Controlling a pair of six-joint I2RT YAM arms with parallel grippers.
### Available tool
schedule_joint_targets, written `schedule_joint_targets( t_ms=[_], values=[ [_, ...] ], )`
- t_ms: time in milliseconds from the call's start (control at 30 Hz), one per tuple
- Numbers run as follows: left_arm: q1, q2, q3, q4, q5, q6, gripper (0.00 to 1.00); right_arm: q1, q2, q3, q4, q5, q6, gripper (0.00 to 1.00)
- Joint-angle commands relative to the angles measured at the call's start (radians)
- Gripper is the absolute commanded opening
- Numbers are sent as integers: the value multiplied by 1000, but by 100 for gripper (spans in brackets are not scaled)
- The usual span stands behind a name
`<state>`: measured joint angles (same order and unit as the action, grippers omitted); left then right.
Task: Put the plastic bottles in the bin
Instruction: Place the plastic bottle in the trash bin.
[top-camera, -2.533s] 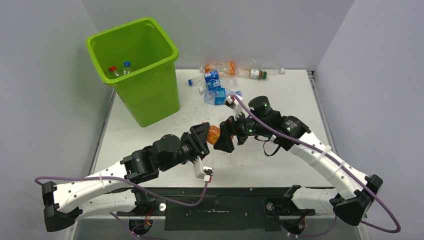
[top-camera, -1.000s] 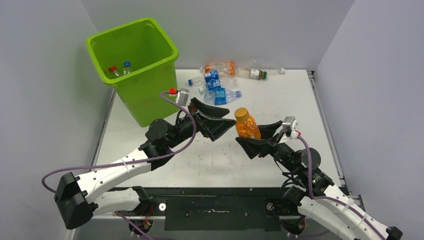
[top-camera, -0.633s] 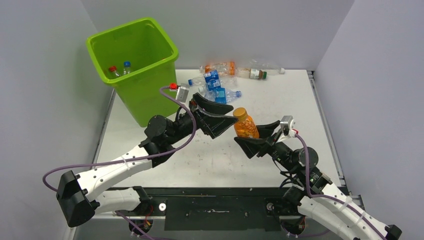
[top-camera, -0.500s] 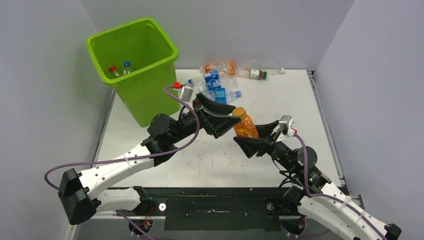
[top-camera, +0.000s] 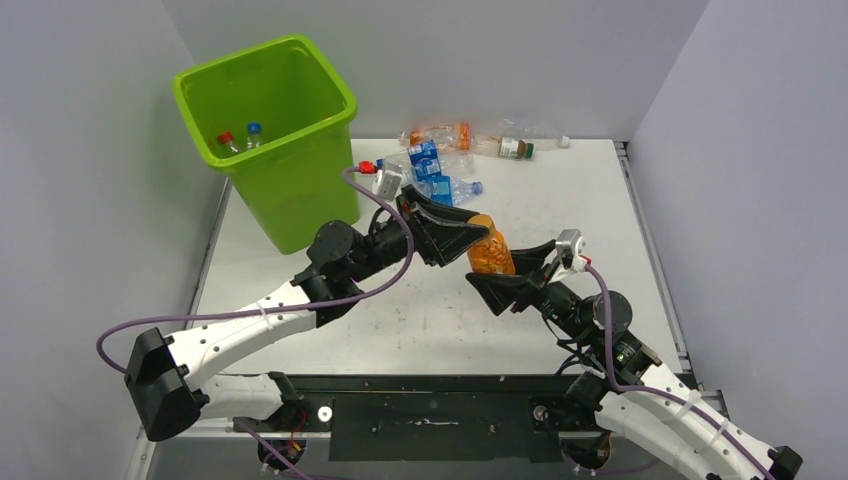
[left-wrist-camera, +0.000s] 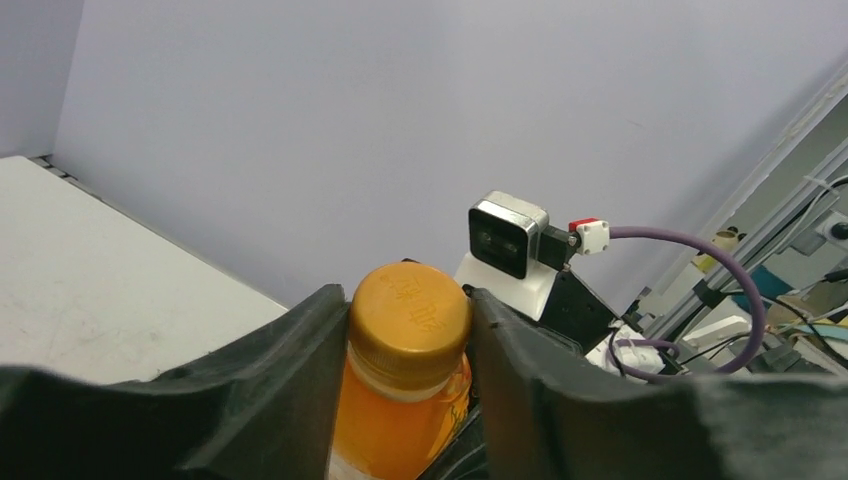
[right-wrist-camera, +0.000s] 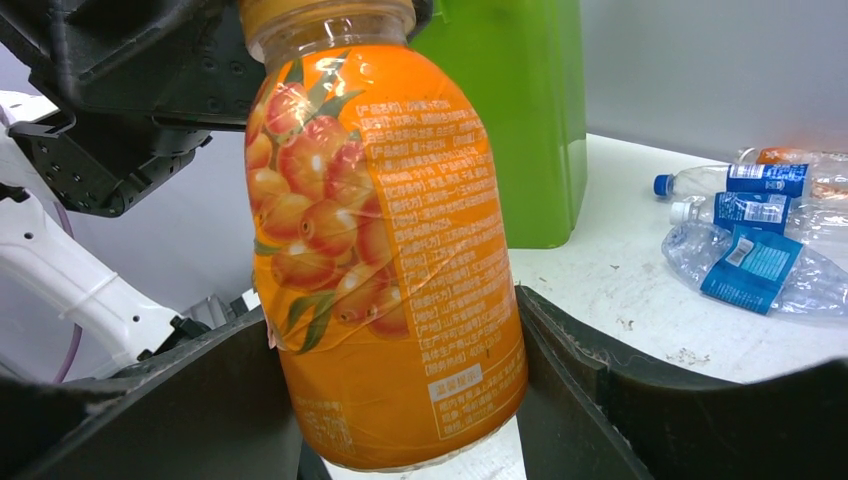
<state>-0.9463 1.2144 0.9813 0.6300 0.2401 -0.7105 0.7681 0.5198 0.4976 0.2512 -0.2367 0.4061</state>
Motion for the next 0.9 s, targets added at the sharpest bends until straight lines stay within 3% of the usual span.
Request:
schedule_joint_targets(
  t_ms=[0, 67, 133, 200, 267, 400, 467, 533, 567, 733, 867],
  values=[
    [-23, 22, 63, -31, 79, -7, 61, 5, -14, 11, 25, 4, -3, 30],
    [-27, 23, 70, -58, 68, 2, 75, 5, -18, 12, 24, 5, -4, 31],
    [-33, 23, 71, -69, 58, 14, 76, 6, -16, 15, 23, 3, -3, 31],
    [-38, 25, 74, -71, 54, 21, 71, 6, -13, 18, 23, -2, -2, 31],
    [-40, 26, 73, -67, 55, 24, 57, 6, -12, 18, 23, -4, 0, 31],
    [-47, 11, 60, -41, 29, 41, 19, 5, -14, 20, 13, -4, 2, 32],
    [-46, -1, 50, -31, 17, 56, 0, 5, -8, 31, -15, 6, 12, 45],
    [-43, -26, 52, -58, -14, 84, 0, 6, 3, 56, -69, 10, 21, 80],
    [-36, -46, 59, -83, -36, 113, 0, 6, 16, 82, -100, 10, 30, 92],
    [41, -181, 161, -322, -218, 356, 0, 5, 23, 201, -244, 23, 27, 90],
    [97, -241, 292, -470, -508, 638, 0, 6, -25, 241, -338, 87, 22, 89]
  ],
)
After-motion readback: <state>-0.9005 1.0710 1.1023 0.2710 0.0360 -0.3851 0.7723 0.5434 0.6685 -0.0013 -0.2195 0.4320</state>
